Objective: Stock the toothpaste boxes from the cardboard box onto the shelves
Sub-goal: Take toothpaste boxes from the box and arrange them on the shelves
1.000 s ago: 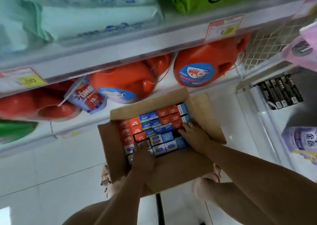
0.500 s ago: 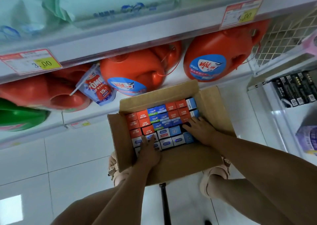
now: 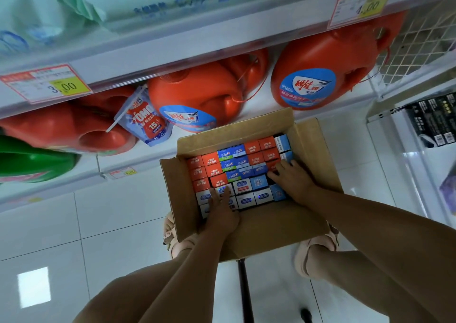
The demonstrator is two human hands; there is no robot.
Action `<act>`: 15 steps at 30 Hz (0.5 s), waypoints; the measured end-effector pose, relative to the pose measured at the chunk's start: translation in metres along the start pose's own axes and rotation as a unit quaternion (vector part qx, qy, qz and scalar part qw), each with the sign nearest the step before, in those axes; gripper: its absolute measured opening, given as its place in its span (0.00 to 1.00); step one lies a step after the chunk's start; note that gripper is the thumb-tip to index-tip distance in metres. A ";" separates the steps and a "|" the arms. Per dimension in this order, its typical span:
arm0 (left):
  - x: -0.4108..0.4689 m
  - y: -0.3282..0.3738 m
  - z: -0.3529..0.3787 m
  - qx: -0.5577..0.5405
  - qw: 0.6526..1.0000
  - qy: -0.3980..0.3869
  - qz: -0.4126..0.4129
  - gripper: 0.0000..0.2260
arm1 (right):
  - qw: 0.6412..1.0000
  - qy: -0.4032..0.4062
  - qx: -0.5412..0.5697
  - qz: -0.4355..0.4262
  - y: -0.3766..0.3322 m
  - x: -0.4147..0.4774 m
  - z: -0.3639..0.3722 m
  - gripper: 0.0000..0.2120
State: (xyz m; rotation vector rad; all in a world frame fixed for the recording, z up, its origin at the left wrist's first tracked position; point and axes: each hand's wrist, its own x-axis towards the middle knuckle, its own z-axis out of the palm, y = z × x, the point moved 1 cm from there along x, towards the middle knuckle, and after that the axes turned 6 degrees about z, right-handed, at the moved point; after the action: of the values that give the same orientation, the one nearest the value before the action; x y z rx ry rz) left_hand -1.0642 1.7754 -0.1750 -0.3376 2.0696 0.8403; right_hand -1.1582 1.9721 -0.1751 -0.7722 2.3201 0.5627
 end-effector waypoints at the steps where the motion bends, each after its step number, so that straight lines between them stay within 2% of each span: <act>1: 0.000 0.000 0.000 0.000 1.000 -0.001 -0.001 0.34 | 1.000 0.002 -0.002 -0.007 0.001 0.000 0.001 0.31; 9: 0.000 0.004 -0.001 -0.008 1.000 -0.011 -0.016 0.33 | 0.999 0.015 0.023 -0.034 0.003 -0.004 0.002 0.28; 15: -0.004 0.007 -0.007 -0.046 0.998 -0.003 -0.030 0.31 | 1.000 0.011 0.018 0.000 0.006 -0.006 -0.007 0.29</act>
State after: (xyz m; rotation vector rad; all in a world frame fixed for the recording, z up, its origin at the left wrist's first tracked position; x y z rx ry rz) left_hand -1.0697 1.7753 -0.1654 -0.4442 2.0087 0.9013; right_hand -1.1615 1.9752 -0.1652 -0.7653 2.3443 0.5136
